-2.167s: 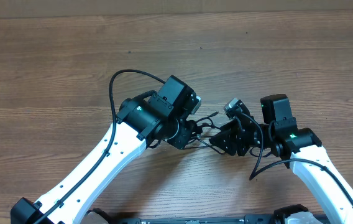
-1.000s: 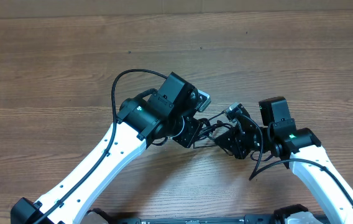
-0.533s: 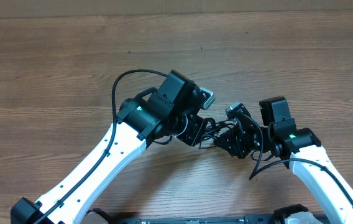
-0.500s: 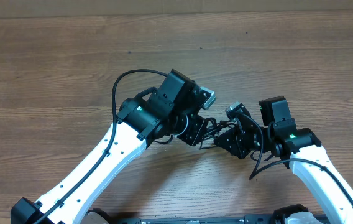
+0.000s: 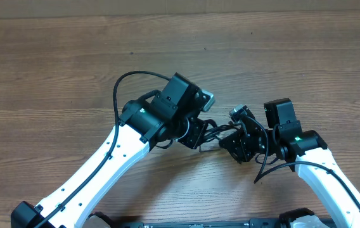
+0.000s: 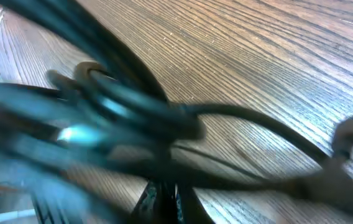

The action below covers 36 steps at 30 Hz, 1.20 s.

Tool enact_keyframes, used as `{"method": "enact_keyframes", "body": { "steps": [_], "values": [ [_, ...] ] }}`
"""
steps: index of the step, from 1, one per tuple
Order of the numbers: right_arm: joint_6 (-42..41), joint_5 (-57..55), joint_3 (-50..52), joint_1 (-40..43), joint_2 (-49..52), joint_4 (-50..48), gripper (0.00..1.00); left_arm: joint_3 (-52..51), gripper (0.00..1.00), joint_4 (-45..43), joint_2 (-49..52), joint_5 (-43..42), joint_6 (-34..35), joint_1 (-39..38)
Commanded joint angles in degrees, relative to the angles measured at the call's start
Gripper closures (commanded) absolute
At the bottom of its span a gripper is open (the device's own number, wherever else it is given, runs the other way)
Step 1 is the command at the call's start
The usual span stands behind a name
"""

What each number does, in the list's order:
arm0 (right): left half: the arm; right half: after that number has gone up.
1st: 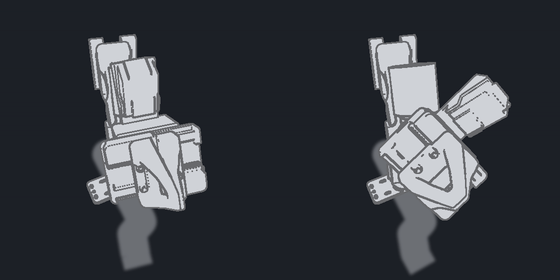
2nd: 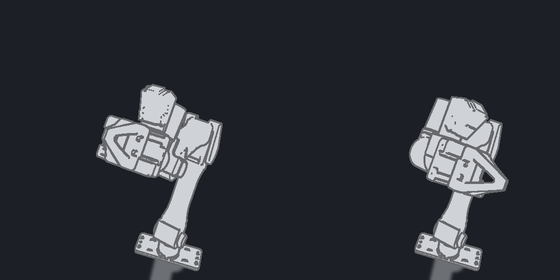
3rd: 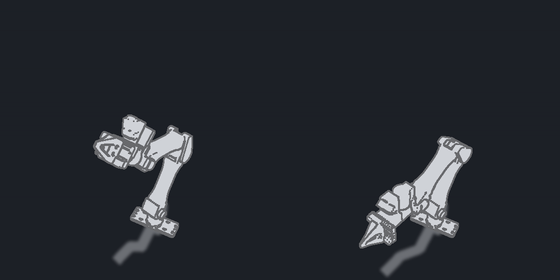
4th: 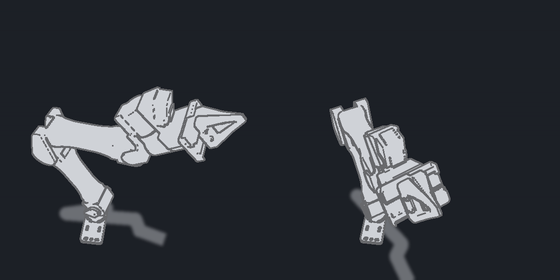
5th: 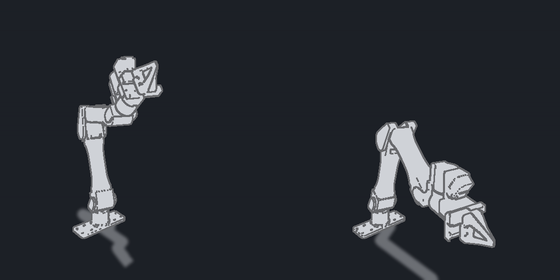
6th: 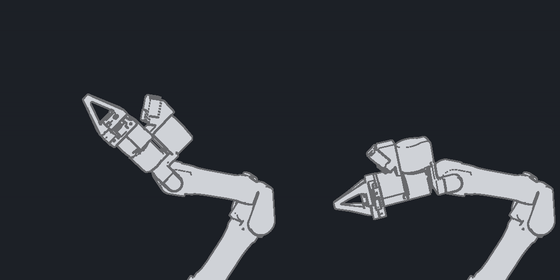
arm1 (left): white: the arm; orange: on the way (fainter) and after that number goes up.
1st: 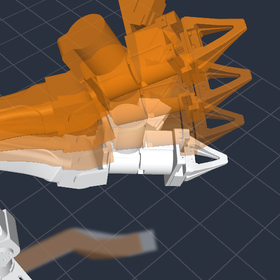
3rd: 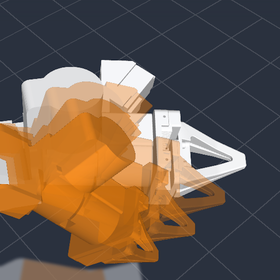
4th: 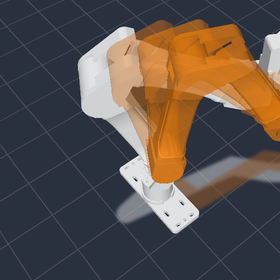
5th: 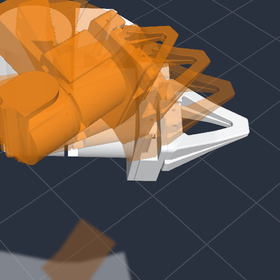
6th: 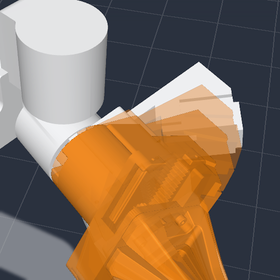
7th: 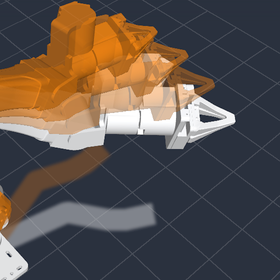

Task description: Untangle cables

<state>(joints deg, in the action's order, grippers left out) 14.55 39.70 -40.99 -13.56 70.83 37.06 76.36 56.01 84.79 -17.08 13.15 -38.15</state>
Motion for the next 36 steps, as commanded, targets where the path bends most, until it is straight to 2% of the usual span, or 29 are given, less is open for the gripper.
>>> {"method": "enact_keyframes", "body": {
  "steps": [1, 4, 9, 20, 29, 36],
  "values": [
    [-1.3, -0.6, -1.0, 0.0, 0.0, -0.3, 0.96, 0.3, 0.96, 2.5, 0.0, 12.9, 7.1, 0.3],
    [-1.3, -0.7, -1.0, 0.0, 0.0, -0.3, 0.96, 0.3, 0.96, 4.7, 0.0, 17.6, 11.6, 0.3],
    [-1.3, -0.7, -1.0, 0.0, 0.0, -0.3, 0.96, 0.3, 0.96, 6.3, 0.0, 21.0, 16.0, 0.3],
    [-1.3, -0.6, -1.0, 0.0, 0.0, 1.6, 0.96, 0.3, 0.96, 8.7, 0.0, 25.8, 17.9, 0.3],
    [-1.3, -0.6, -1.0, 0.0, 0.0, 8.0, 0.96, 0.3, 0.96, 8.2, 0.0, 30.6, 30.7, 0.3],
    [-1.6, -0.7, -1.0, 0.0, 0.0, 9.9, 0.96, 0.3, 0.96, 7.8, 0.0, 31.6, 30.8, 0.3]
  ]
}}
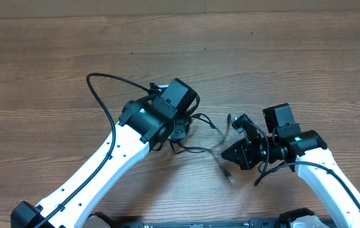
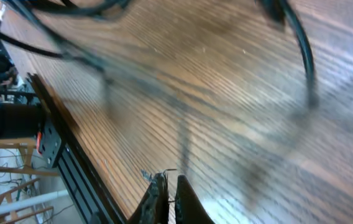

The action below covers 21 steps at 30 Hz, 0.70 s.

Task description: Untangle cables

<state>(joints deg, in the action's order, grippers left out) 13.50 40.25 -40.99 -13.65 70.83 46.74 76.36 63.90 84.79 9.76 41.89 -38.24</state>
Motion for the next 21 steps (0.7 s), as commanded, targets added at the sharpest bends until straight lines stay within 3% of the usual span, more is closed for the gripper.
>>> {"method": "enact_keyframes", "body": {
  "steps": [1, 9, 16, 21],
  "values": [
    [-1.6, -1.2, -1.0, 0.1, 0.0, 0.3, 0.96, 0.3, 0.96, 0.0, 0.0, 4.9, 2.1, 0.4],
    [-3.3, -1.2, -1.0, 0.1, 0.0, -0.2, 0.94, 0.3, 0.96, -0.3, 0.0, 5.7, 3.9, 0.4],
    [-3.3, -1.2, -1.0, 0.1, 0.0, -1.9, 0.64, 0.3, 0.96, -0.2, 0.0, 5.0, -0.7, 0.4],
    [-3.3, 1.3, -1.0, 0.1, 0.0, -4.4, 0.58, 0.3, 0.96, -0.5, 0.0, 1.5, -4.0, 0.4]
  ]
}}
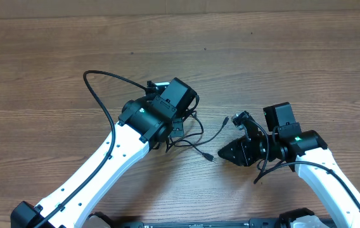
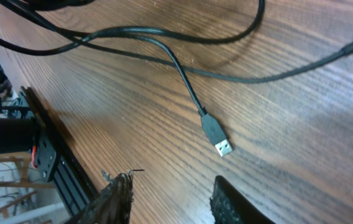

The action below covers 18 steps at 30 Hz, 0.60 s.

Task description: Untangle cables

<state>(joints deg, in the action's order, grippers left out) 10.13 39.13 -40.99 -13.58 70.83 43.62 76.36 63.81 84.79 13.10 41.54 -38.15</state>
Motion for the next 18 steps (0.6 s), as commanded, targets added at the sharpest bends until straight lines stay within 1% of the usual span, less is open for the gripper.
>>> {"method": "enact_keyframes", "body": {
  "steps": [1, 10, 12, 18],
  "values": [
    [-0.4, 3.5, -1.0, 0.0, 0.0, -2.0, 0.58, 0.3, 0.96, -0.7, 0.0, -2.8, -4.5, 0.3],
    [-15.1, 5.1, -1.0, 0.0, 0.0, -9.8, 0.55, 0.3, 0.96, -5.7, 0.0, -17.8, -15.2, 0.3],
    [-16.1, 5.1, -1.0, 0.0, 0.0, -10.4, 0.55, 0.3, 0.96, -6.3, 0.0, -19.4, -16.1, 0.3],
    [-16.2, 6.1, -1.0, 0.0, 0.0, -10.8, 0.55, 0.3, 0.96, -6.6, 0.0, -19.9, -16.1, 0.3]
  ]
}}
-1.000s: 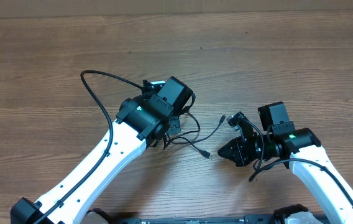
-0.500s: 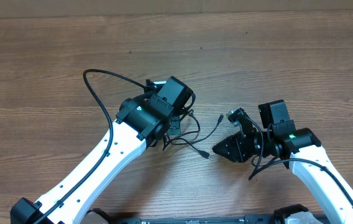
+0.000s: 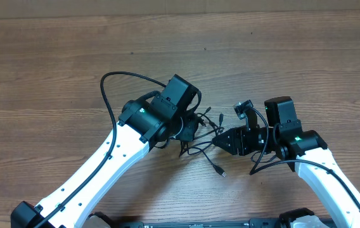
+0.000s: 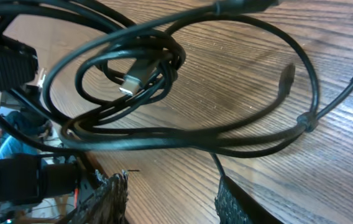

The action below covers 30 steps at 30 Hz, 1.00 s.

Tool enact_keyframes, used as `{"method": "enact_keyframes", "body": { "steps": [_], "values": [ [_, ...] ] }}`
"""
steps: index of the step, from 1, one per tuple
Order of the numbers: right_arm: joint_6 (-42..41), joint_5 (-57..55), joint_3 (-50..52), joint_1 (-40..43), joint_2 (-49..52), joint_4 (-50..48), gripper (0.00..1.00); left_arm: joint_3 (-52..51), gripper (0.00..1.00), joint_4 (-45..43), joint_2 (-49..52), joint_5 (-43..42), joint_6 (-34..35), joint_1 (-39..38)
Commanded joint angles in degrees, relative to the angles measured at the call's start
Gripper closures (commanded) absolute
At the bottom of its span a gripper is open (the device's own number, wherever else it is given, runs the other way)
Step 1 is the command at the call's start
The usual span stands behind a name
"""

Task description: Untangle cables

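A tangle of black cables (image 3: 200, 132) sits between the two arms, its loops hanging just above the wood in the right wrist view as the tangle (image 4: 164, 106), with a silver-tipped USB plug (image 4: 134, 78) inside the loops. One loose end with a plug (image 3: 222, 171) trails toward the front edge. My left gripper (image 3: 189, 128) is at the tangle's left side, mostly hidden under its wrist, and the cables run into it. My right gripper (image 3: 223, 140) (image 4: 173, 190) stands open just right of the tangle, and a thin cable (image 4: 217, 163) runs down beside its right finger.
The wooden table (image 3: 53, 57) stretches to all sides. The left arm's own cable (image 3: 107, 85) loops up behind its wrist. A black frame rail (image 4: 33, 177) at the table's front edge shows past the right fingers.
The left gripper has moved right with the cables, and the right gripper has moved left toward them. The tangle now fills the right wrist view where a single plug lay on the wood.
At first both grippers were close together in the tangle, the right one shut. Then the arms stood further apart with cables blurred between them. Then the right gripper was open over a loose plug. Now the two are close at the tangle again.
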<state>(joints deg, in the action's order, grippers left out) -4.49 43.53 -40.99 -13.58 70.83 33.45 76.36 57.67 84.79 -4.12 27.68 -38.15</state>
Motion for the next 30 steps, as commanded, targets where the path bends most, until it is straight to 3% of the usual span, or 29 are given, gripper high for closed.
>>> {"method": "enact_keyframes", "body": {
  "steps": [1, 16, 19, 23, 30],
  "values": [
    [-1.6, 2.1, -1.0, 0.0, 0.0, -0.8, 0.55, 0.3, 0.96, -0.7, 0.0, -3.1, -2.4, 0.3],
    [-1.7, 2.9, -1.0, 0.0, 0.0, -2.1, 0.54, 0.3, 0.96, -1.5, 0.0, -3.7, -2.3, 0.2],
    [-2.3, 2.9, -1.0, 0.0, 0.0, -2.5, 0.52, 0.3, 0.96, -3.1, 0.0, -6.9, -1.2, 0.3],
    [-4.9, 2.9, -1.0, 0.0, 0.0, -4.2, 0.5, 0.3, 0.96, -6.4, 0.0, -9.3, 6.9, 0.3],
    [-6.0, 2.9, -1.0, 0.0, 0.0, -4.2, 0.5, 0.3, 0.95, -3.3, 0.0, 3.3, 29.3, 0.3]
  ]
}}
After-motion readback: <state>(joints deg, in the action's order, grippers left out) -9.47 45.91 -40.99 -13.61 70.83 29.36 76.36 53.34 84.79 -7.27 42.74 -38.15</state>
